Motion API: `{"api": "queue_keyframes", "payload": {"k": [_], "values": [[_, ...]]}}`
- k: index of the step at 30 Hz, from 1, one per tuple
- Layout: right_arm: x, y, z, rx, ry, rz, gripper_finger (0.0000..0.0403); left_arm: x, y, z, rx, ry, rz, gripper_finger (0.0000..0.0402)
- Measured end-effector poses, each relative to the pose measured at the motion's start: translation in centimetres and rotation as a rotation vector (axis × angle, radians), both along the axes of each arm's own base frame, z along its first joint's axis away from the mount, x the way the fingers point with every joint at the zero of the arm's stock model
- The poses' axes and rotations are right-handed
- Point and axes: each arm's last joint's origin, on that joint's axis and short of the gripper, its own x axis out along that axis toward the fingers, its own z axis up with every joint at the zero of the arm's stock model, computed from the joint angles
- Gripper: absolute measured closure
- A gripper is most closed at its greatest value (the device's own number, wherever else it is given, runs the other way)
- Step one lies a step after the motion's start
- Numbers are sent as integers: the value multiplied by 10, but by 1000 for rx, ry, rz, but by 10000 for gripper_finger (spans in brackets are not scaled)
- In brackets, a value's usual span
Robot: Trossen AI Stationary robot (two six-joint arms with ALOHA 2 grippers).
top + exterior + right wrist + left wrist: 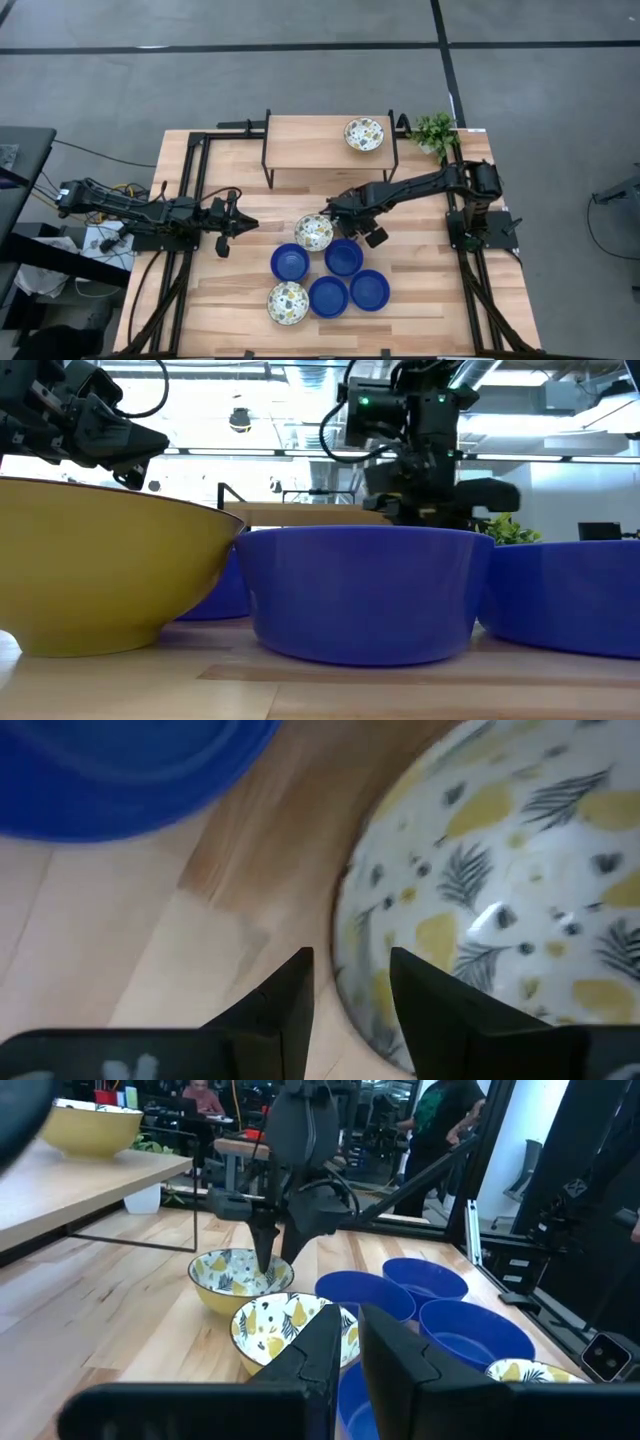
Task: Pick & Place Mini bowls
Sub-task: Stack the bowl on top of the yellow bowl on the shelf
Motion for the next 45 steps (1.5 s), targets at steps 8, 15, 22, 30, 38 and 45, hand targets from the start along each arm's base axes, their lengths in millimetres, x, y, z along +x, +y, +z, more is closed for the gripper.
{"api": "queue_keyframes", "payload": {"k": [8,15,22,30,38,45], "values": [[3,0,-6,-6,1,-14,285,2,0,-3,5,30,0,362],[3,-1,-6,-35,-1,-63,342,3,0,-4,7,37,0,363],[2,-1,-2,-73,-14,-122,391,3,-1,-4,7,38,0,363],[0,15,20,-119,-10,-97,395,3,-1,-4,7,36,0,362],[1,39,62,-59,-70,-32,397,4,-1,-5,9,48,0,362],[-4,44,102,201,-153,-1,400,5,-1,-4,7,42,0,362]]}}
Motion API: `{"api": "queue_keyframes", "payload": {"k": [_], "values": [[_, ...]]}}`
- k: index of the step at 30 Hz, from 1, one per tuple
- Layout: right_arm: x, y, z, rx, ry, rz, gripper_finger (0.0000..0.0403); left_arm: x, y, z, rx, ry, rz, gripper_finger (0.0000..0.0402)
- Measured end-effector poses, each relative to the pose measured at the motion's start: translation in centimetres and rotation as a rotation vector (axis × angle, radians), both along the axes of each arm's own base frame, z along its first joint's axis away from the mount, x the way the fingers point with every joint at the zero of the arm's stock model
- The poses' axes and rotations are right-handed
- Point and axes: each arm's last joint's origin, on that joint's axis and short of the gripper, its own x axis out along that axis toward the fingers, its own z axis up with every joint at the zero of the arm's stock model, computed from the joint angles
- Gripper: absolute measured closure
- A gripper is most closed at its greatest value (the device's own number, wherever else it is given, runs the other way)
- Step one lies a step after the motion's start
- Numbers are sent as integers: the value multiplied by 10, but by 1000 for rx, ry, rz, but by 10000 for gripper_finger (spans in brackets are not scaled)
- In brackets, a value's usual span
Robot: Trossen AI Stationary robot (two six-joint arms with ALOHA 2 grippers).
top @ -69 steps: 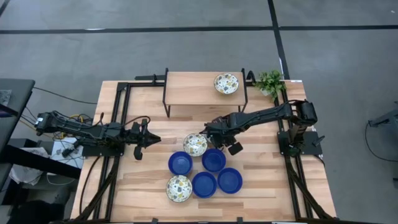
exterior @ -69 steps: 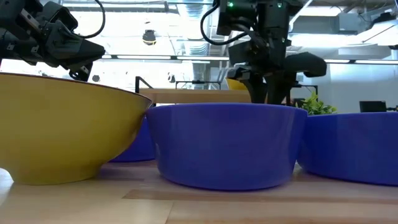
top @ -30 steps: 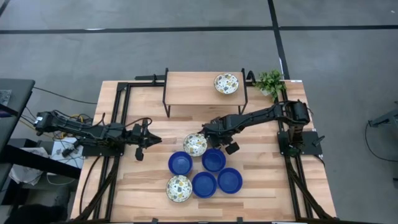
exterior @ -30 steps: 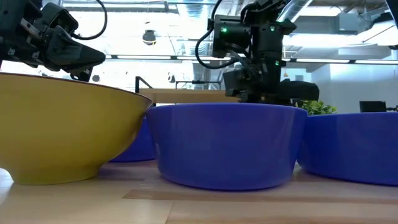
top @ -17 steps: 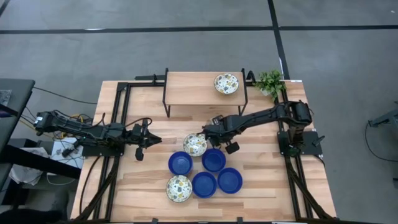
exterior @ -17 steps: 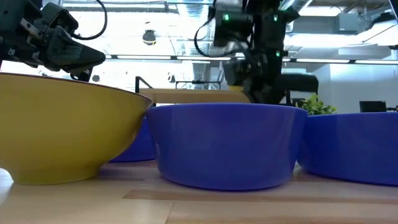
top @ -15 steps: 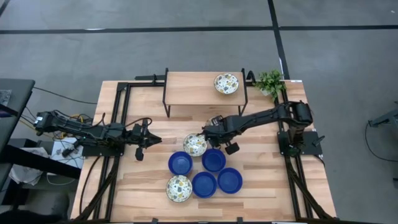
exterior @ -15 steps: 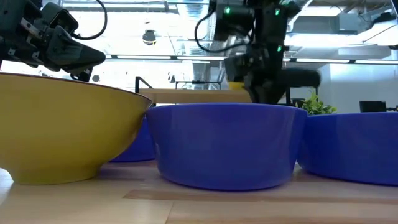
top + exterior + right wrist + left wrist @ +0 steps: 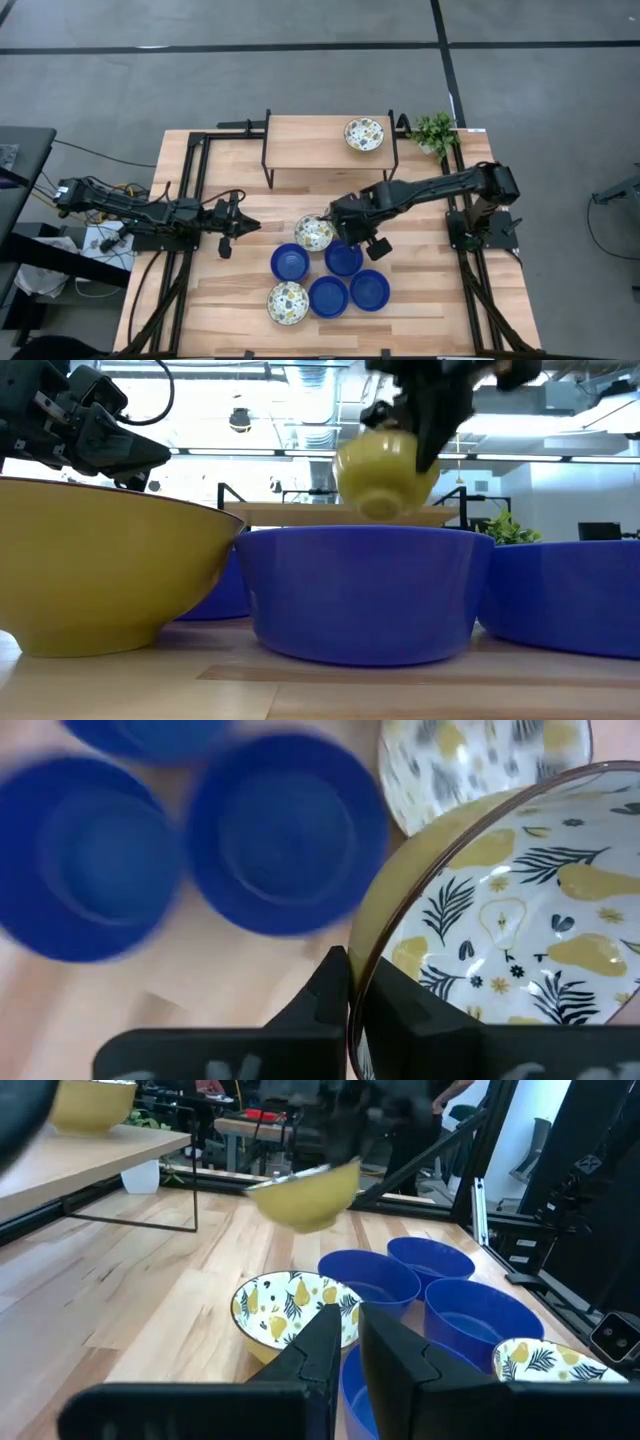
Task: Pick & Place Mini bowls
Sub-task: Stack the bowl on top of the yellow bowl on the shelf
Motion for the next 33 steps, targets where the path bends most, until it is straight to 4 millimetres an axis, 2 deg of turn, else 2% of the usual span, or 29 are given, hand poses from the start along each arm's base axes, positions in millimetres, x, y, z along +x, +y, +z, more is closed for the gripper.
{"api": "queue_keyframes", "payload": {"k": [12,18,25,30,33], "values": [[-12,-3,69,709,-220,87,399,0,0,3,-10,-35,0,363],[-16,-2,98,908,-330,175,399,0,0,4,-11,-42,-1,362],[-13,2,116,994,-420,220,399,-1,0,5,-13,-55,-1,362],[-12,2,109,979,-373,165,401,-1,0,6,-14,-57,-1,362],[-11,0,106,908,-382,93,400,-1,0,6,-14,-59,-1,362]]}}
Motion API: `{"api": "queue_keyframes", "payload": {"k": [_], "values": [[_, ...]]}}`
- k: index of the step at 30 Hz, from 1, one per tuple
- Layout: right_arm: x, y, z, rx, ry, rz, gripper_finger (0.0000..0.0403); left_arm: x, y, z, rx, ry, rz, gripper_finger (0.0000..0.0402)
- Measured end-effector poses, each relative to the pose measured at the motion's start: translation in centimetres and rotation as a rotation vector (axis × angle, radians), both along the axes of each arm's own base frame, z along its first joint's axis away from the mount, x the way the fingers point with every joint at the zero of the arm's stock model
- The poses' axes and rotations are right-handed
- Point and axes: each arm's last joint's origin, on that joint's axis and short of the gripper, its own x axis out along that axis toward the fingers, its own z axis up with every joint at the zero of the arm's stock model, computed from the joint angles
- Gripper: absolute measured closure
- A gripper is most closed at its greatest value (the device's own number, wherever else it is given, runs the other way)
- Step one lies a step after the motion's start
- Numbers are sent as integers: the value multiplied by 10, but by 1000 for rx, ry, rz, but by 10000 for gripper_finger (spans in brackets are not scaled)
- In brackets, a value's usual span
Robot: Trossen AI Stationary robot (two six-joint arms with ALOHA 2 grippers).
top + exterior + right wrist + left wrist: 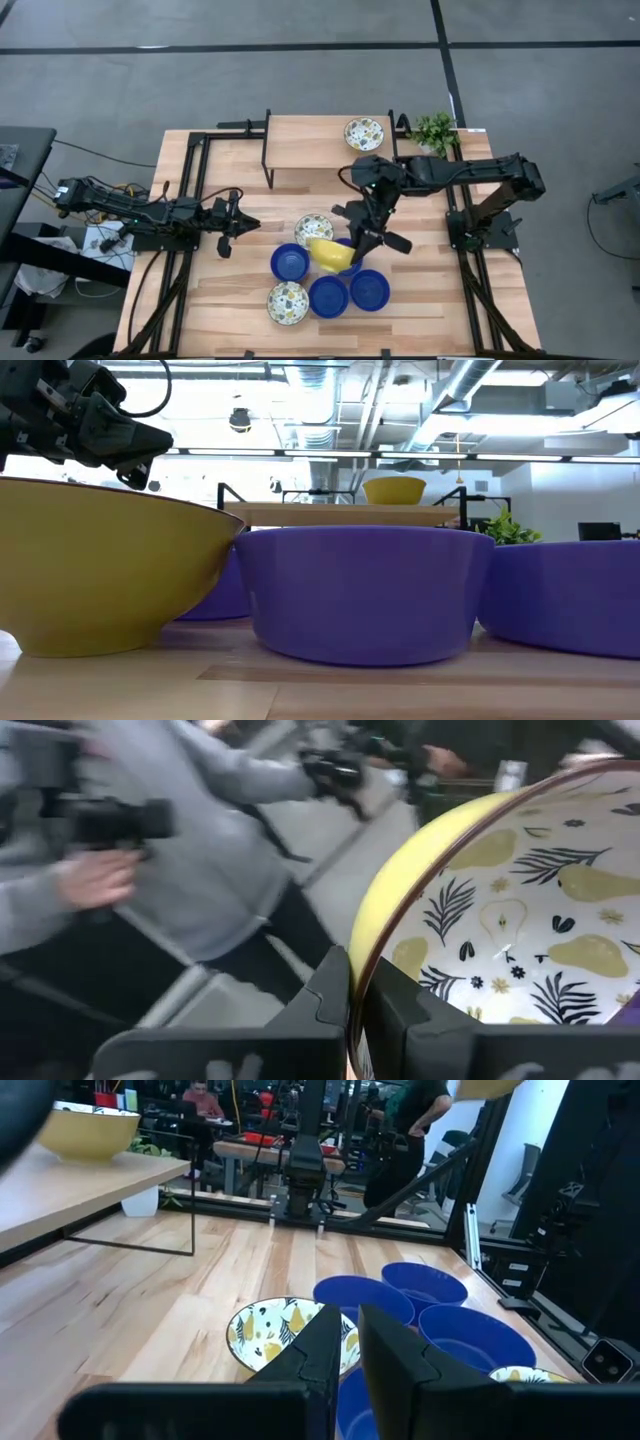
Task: Pick & Place Mini bowls
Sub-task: Stack the bowl on top of the yellow bowl on the shelf
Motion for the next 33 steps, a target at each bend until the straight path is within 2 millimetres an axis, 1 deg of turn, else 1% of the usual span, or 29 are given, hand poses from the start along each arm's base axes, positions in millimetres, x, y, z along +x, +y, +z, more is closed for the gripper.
{"api": "queue_keyframes", "payload": {"k": [5,9,12,16,21,26,33], "values": [[-3,-3,-5,-101,53,-121,400,0,0,0,-1,-3,0,362],[-10,-7,-10,-196,135,-217,400,0,0,1,-1,-7,0,362],[-18,-10,-13,-295,209,-306,400,0,0,1,-2,-9,0,363],[-28,-16,-11,-403,247,-445,400,0,0,1,-2,-12,0,362],[-35,-17,-6,-501,238,-586,400,0,0,1,-3,-15,0,362],[-39,-19,-7,-636,238,-702,400,0,0,2,-3,-16,1,362],[-41,-25,-12,-770,277,-798,400,0,0,2,-3,-17,0,362]]}}
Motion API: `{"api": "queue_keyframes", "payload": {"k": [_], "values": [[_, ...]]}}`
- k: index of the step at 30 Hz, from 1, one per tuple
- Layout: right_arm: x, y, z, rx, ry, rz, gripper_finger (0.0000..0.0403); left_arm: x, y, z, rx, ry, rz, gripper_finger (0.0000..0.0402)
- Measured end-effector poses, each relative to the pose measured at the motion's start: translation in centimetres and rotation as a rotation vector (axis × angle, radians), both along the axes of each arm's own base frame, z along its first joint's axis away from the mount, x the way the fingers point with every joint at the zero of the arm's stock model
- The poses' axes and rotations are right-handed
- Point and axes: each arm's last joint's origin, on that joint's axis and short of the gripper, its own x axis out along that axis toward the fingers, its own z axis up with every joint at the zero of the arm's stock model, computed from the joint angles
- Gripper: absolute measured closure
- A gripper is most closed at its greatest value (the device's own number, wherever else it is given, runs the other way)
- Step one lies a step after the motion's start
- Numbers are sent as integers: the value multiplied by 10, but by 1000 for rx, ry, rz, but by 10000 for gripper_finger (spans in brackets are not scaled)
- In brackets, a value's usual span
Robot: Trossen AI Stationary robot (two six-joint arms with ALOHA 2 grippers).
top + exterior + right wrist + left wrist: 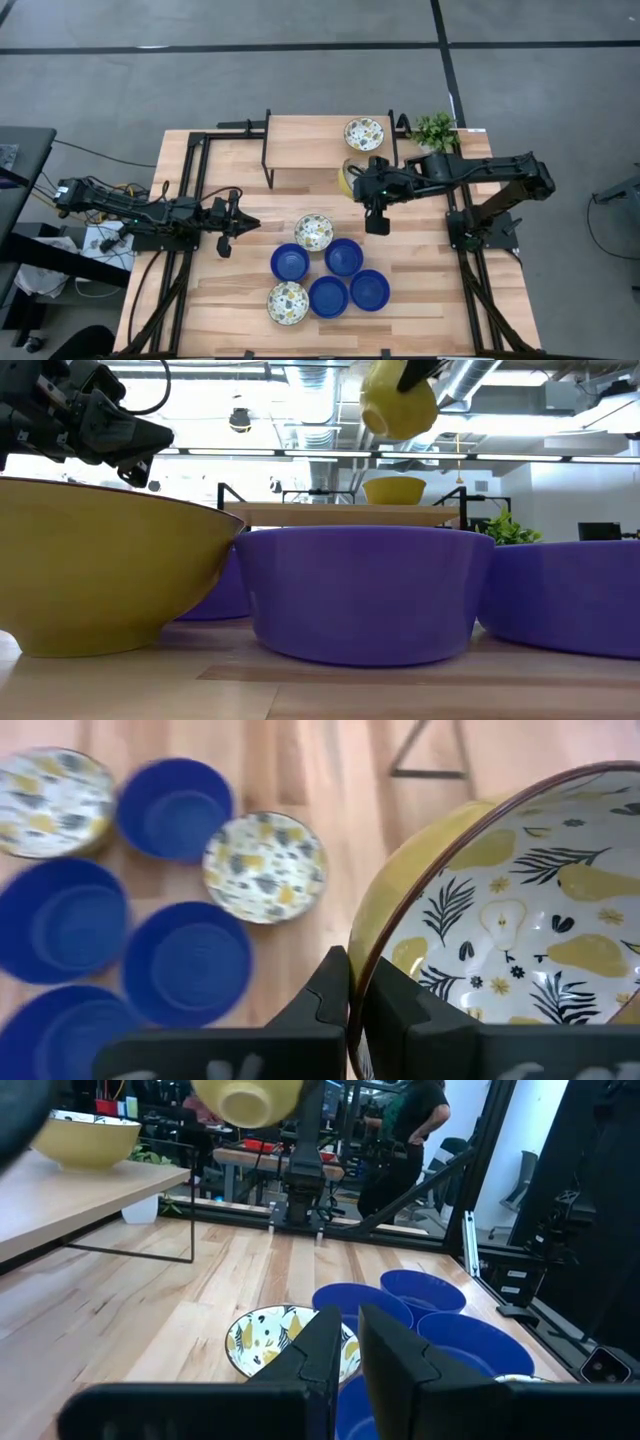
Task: Pick & Place Mini bowls
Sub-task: Stack the bowl on top of the yellow bowl on the shelf
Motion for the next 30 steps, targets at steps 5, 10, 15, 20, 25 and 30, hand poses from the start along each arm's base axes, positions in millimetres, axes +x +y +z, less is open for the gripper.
{"api": "queue_keyframes", "payload": {"k": [5,10,15,20,25,30], "values": [[-2,-3,0,-73,12,-48,400,0,0,0,-1,-5,0,363],[-7,-4,-3,-130,77,-44,400,0,0,1,-1,-6,0,362],[-15,-7,0,-205,178,51,401,0,0,1,-1,-6,0,363],[-22,-19,16,-258,217,103,401,0,0,1,-1,-6,0,363],[-29,-43,34,-327,244,147,401,0,0,1,-2,-9,0,362],[-38,-71,49,-396,271,166,401,0,0,1,-2,-14,0,362]]}}
